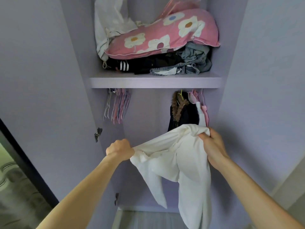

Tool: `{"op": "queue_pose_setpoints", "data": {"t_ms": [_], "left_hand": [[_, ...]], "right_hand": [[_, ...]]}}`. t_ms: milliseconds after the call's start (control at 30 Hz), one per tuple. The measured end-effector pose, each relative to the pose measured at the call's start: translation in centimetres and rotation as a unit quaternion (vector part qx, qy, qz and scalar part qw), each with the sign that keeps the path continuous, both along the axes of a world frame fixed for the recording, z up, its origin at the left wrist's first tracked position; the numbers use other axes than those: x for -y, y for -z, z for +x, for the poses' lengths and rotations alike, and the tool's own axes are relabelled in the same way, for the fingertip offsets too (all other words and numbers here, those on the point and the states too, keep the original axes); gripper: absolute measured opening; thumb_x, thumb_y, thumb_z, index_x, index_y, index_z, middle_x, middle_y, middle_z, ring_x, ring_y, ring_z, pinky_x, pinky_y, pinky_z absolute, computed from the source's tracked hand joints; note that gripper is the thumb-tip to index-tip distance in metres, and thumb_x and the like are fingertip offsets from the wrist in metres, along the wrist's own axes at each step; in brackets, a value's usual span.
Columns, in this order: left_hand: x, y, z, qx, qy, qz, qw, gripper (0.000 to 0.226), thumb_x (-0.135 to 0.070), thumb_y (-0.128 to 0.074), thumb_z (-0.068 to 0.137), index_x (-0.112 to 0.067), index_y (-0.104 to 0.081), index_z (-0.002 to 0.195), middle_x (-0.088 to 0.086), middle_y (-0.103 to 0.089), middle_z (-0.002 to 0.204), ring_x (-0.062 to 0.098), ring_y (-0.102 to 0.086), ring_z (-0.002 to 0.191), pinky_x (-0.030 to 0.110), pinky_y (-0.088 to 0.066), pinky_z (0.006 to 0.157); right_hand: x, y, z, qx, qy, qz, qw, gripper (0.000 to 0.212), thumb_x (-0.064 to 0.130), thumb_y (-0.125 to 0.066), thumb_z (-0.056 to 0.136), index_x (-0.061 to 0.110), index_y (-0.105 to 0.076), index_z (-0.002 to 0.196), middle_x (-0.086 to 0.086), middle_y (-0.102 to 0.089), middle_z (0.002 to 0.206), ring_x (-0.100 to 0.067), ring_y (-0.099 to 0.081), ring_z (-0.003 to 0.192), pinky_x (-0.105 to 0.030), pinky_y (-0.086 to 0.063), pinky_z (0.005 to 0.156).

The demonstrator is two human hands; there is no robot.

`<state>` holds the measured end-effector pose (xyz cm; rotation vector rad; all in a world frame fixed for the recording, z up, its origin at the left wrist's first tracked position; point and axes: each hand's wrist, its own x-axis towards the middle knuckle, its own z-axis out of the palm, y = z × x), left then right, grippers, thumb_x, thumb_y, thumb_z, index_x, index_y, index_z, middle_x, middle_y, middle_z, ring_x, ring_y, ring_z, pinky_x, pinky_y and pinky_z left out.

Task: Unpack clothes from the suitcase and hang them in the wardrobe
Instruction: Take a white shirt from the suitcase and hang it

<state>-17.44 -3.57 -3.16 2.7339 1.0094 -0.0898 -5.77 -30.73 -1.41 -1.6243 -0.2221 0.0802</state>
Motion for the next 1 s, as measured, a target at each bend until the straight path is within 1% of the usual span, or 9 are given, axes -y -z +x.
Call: {"op": "queue_pose_setpoints", "data": {"t_ms": [67,133,200,400,533,600,733,867,1000], "left_hand": [[-1.2,0.4,-0.1,0.101,-0.061,-0.183,0.976,0.024,-0.023,-0.042,0.09,-0.017,-0.06,0.104,0.006,-0.063,0.097,0.025,-0.06,0.08,0.035,-0.052,0.066],[-1.4,0.8,0.0,0.226,-0.119,-0.341,0.905,0.025,-0.024,-0.039,0.095,-0.018,-0.055,0.113,0.008,-0.065,0.105,0.028,-0.064,0.092,0.041,-0.055,0.072],[-1.0,0.5,0.5,0.315,-0.136,-0.391,0.854,0.023,-0.026,-0.039,0.1,-0.016,-0.053,0.116,0.007,-0.064,0.103,0.026,-0.064,0.089,0.04,-0.056,0.073],[0.6,-3.1,1.9,0.361,-0.008,-0.272,0.892,0.026,-0.034,-0.048,0.098,-0.013,-0.052,0.083,0.001,-0.049,0.073,0.017,-0.046,0.067,0.031,-0.037,0.063],[0.5,-6.2,2.7,0.371,0.032,-0.188,0.909,0.022,-0.033,-0.051,0.097,-0.014,-0.061,0.09,-0.001,-0.059,0.075,0.014,-0.053,0.068,0.027,-0.043,0.062],[0.1,-7.4,2.8,0.366,0.04,-0.139,0.92,0.021,-0.033,-0.051,0.096,-0.016,-0.06,0.087,-0.001,-0.059,0.071,0.013,-0.052,0.064,0.027,-0.043,0.06],[-1.7,-8.1,1.8,0.356,0.044,-0.076,0.93,0.022,-0.035,-0.05,0.094,-0.02,-0.06,0.081,0.001,-0.059,0.067,0.017,-0.051,0.062,0.03,-0.044,0.059],[-4.3,-7.5,0.0,0.294,0.058,0.01,0.954,0.027,-0.046,-0.049,0.097,-0.028,-0.057,0.078,0.0,-0.061,0.067,0.023,-0.058,0.066,0.03,-0.043,0.055],[-5.3,-6.7,-1.1,0.228,0.055,-0.041,0.971,0.047,-0.053,-0.05,0.097,-0.012,-0.058,0.075,0.003,-0.054,0.064,0.02,-0.049,0.061,0.031,-0.038,0.058]], "right_hand": [[-0.5,-0.2,0.1,-0.02,-0.008,0.032,0.999,0.011,0.018,-0.062,0.094,0.017,-0.066,0.105,-0.001,-0.07,0.107,-0.02,-0.064,0.102,-0.041,-0.052,0.094],[-0.8,0.0,0.5,-0.033,-0.027,0.037,0.998,0.012,0.018,-0.06,0.095,0.02,-0.066,0.105,0.0,-0.069,0.108,-0.017,-0.064,0.102,-0.039,-0.051,0.094],[-0.7,0.3,1.0,-0.027,-0.032,0.013,0.999,0.011,0.018,-0.056,0.097,0.024,-0.061,0.104,0.002,-0.067,0.109,-0.016,-0.062,0.102,-0.037,-0.05,0.094],[0.1,2.0,2.1,0.09,-0.094,-0.184,0.974,0.036,0.007,-0.051,0.092,0.029,-0.056,0.12,0.012,-0.059,0.109,-0.011,-0.056,0.1,-0.025,-0.042,0.079],[-0.2,3.1,0.9,0.106,-0.201,-0.262,0.938,0.036,0.04,-0.068,0.083,0.038,-0.052,0.115,0.011,-0.054,0.112,-0.006,-0.056,0.099,-0.023,-0.043,0.076],[-0.7,3.2,1.0,0.142,-0.2,-0.269,0.931,0.028,0.042,-0.07,0.087,0.036,-0.054,0.109,0.013,-0.06,0.102,-0.005,-0.06,0.091,-0.021,-0.046,0.07],[-1.3,2.0,2.9,0.207,-0.085,-0.267,0.937,0.008,0.023,-0.056,0.097,0.017,-0.051,0.097,-0.007,-0.064,0.078,-0.026,-0.061,0.07,-0.041,-0.049,0.063],[-0.6,1.1,5.9,0.221,-0.056,-0.292,0.929,0.015,0.013,-0.056,0.095,0.017,-0.064,0.107,-0.005,-0.066,0.092,-0.022,-0.057,0.08,-0.03,-0.038,0.068],[-0.1,0.2,7.3,0.145,-0.045,-0.214,0.965,0.014,0.017,-0.056,0.096,0.023,-0.054,0.108,-0.001,-0.063,0.102,-0.019,-0.057,0.088,-0.031,-0.039,0.07]]}}
